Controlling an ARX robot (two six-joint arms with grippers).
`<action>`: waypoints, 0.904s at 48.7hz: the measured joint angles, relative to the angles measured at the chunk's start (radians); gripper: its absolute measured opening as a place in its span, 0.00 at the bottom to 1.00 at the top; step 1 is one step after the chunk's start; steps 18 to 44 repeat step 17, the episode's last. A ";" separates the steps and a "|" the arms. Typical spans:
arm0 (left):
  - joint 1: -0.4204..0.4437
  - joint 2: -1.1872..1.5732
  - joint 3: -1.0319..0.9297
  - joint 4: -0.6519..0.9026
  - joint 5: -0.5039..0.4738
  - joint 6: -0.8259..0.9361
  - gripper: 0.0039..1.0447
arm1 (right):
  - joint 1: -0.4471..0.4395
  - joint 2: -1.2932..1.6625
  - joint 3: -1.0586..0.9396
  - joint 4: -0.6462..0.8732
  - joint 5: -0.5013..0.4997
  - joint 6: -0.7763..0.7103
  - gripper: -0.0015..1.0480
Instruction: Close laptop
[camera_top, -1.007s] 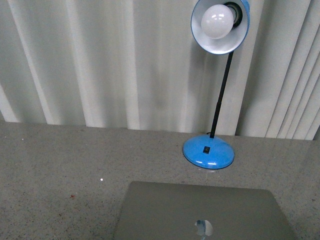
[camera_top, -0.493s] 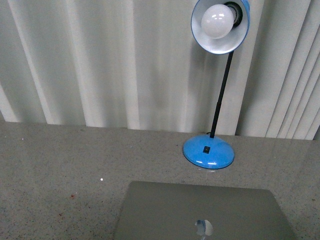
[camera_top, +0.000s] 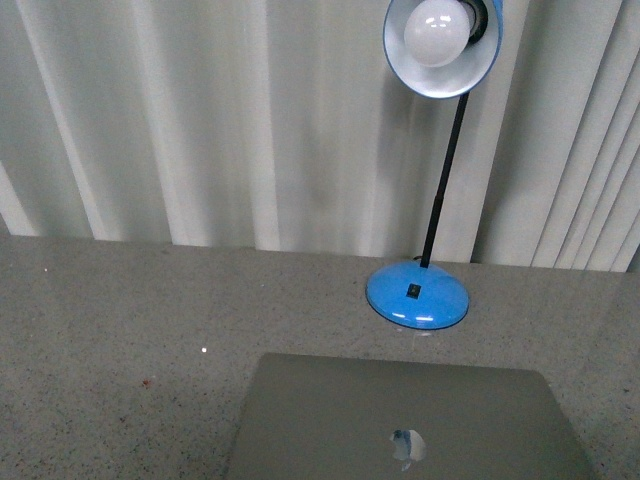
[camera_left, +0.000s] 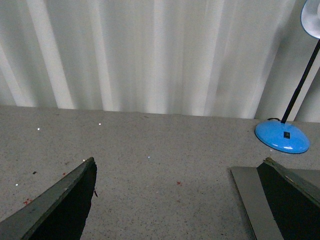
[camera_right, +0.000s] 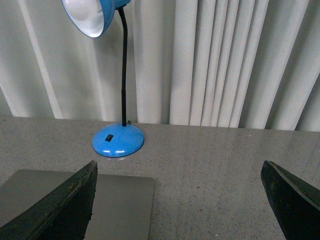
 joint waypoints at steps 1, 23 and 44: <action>0.000 0.000 0.000 0.000 0.000 0.000 0.94 | 0.000 0.000 0.000 0.000 0.000 0.000 0.93; 0.000 0.000 0.000 0.000 0.000 0.000 0.94 | 0.000 0.000 0.000 0.000 0.000 0.000 0.93; 0.000 0.000 0.000 0.000 0.000 0.000 0.94 | 0.000 0.000 0.000 0.000 0.000 0.000 0.93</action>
